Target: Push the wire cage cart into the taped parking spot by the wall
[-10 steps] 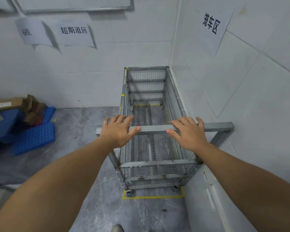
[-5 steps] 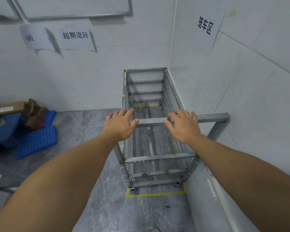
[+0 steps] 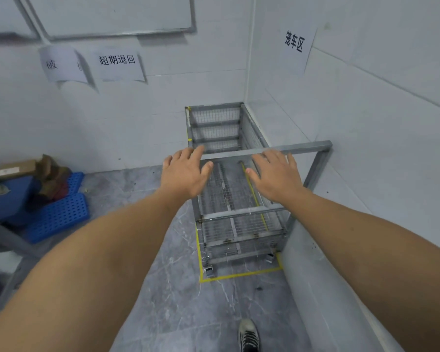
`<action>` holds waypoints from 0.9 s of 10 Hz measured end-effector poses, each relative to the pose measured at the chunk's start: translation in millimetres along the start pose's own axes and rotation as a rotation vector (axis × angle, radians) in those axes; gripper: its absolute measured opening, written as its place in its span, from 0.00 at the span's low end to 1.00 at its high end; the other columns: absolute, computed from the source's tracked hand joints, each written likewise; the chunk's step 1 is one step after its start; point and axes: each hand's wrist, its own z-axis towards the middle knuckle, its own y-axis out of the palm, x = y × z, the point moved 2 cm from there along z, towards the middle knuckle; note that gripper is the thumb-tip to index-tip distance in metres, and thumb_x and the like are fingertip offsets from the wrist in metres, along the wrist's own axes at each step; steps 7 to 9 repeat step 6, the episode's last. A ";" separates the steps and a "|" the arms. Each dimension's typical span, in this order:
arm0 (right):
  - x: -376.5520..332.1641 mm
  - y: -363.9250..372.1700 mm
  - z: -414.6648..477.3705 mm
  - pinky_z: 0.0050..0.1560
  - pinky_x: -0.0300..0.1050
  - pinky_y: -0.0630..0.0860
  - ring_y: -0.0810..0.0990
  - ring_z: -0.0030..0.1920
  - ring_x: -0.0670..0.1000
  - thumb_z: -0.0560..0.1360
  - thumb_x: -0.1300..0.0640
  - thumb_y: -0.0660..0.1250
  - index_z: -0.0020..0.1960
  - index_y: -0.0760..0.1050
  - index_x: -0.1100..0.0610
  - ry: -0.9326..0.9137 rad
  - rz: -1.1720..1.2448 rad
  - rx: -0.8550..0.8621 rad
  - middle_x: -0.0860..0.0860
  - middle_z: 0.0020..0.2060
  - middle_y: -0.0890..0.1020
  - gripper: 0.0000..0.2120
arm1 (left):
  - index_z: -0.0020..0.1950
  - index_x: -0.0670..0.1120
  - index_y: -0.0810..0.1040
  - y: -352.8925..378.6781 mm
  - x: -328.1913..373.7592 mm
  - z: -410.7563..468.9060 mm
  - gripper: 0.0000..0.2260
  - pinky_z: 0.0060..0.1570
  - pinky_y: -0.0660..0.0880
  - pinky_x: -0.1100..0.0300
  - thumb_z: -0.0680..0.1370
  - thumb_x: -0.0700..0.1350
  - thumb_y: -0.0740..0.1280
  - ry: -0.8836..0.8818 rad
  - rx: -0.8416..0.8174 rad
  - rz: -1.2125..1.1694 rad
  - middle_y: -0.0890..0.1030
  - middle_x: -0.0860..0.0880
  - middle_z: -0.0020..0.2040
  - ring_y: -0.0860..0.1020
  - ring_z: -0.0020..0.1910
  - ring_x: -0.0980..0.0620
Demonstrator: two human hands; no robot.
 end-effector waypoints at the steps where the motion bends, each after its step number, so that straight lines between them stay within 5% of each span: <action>1: -7.0 -17.4 -20.9 0.72 0.66 0.55 0.64 0.72 0.57 0.80 0.38 0.50 0.70 0.67 0.49 0.011 -0.005 0.029 0.54 0.69 0.71 0.25 | 0.77 0.53 0.59 -15.2 3.0 -14.3 0.26 0.72 0.55 0.42 0.80 0.61 0.49 0.020 0.044 0.001 0.67 0.47 0.74 0.62 0.73 0.43; 5: -13.7 -96.2 -83.5 0.76 0.65 0.43 0.44 0.79 0.56 0.80 0.35 0.46 0.79 0.53 0.46 0.001 -0.002 0.095 0.55 0.80 0.53 0.31 | 0.79 0.52 0.54 -67.2 53.4 -76.4 0.27 0.75 0.46 0.43 0.81 0.60 0.48 0.034 0.178 0.034 0.57 0.48 0.79 0.50 0.78 0.48; 6: -9.8 -113.7 -101.5 0.76 0.64 0.41 0.41 0.79 0.55 0.79 0.34 0.45 0.80 0.50 0.46 -0.026 -0.003 0.144 0.54 0.81 0.49 0.32 | 0.80 0.52 0.49 -82.8 71.1 -98.5 0.28 0.75 0.42 0.45 0.81 0.60 0.47 -0.009 0.199 0.057 0.50 0.49 0.81 0.44 0.79 0.50; 9: -9.8 -113.7 -101.5 0.76 0.64 0.41 0.41 0.79 0.55 0.79 0.34 0.45 0.80 0.50 0.46 -0.026 -0.003 0.144 0.54 0.81 0.49 0.32 | 0.80 0.52 0.49 -82.8 71.1 -98.5 0.28 0.75 0.42 0.45 0.81 0.60 0.47 -0.009 0.199 0.057 0.50 0.49 0.81 0.44 0.79 0.50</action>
